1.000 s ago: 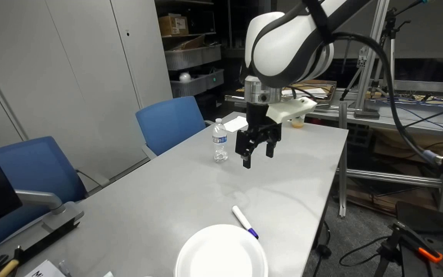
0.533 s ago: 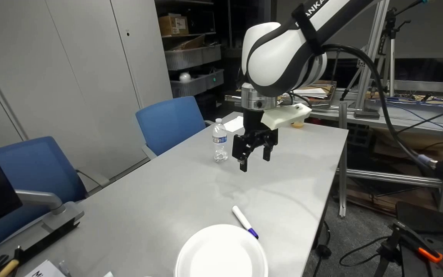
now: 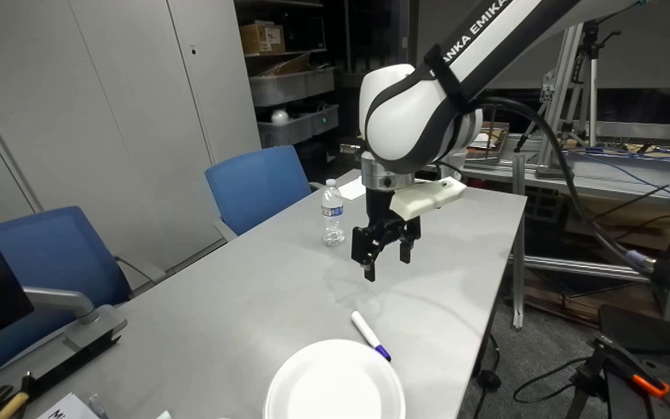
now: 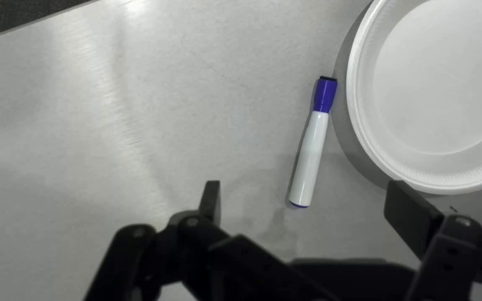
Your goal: Place the blue marker on the white plate
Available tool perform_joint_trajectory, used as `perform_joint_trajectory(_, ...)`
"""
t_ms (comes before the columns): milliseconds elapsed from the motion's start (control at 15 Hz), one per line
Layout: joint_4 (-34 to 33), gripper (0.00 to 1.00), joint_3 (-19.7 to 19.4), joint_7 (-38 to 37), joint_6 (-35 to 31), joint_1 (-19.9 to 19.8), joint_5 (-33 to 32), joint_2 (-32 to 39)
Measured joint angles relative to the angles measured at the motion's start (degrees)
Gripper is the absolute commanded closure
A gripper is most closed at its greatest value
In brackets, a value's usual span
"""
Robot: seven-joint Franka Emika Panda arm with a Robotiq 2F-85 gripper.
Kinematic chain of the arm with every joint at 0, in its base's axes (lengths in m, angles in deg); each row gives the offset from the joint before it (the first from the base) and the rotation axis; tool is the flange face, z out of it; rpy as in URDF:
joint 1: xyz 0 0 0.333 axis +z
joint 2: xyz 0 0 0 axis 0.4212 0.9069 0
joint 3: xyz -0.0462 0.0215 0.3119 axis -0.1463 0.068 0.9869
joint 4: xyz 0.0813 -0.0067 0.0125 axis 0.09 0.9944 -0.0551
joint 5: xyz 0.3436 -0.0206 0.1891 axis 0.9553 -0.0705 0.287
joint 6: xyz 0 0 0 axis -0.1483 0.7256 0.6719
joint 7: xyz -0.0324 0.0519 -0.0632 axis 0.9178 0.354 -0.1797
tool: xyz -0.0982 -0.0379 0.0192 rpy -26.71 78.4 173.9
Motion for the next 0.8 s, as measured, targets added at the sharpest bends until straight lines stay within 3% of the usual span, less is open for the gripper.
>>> perform_joint_trajectory(800,-9.34,0.00,1.14,-7.95,-7.37,1.77,2.42,16.16)
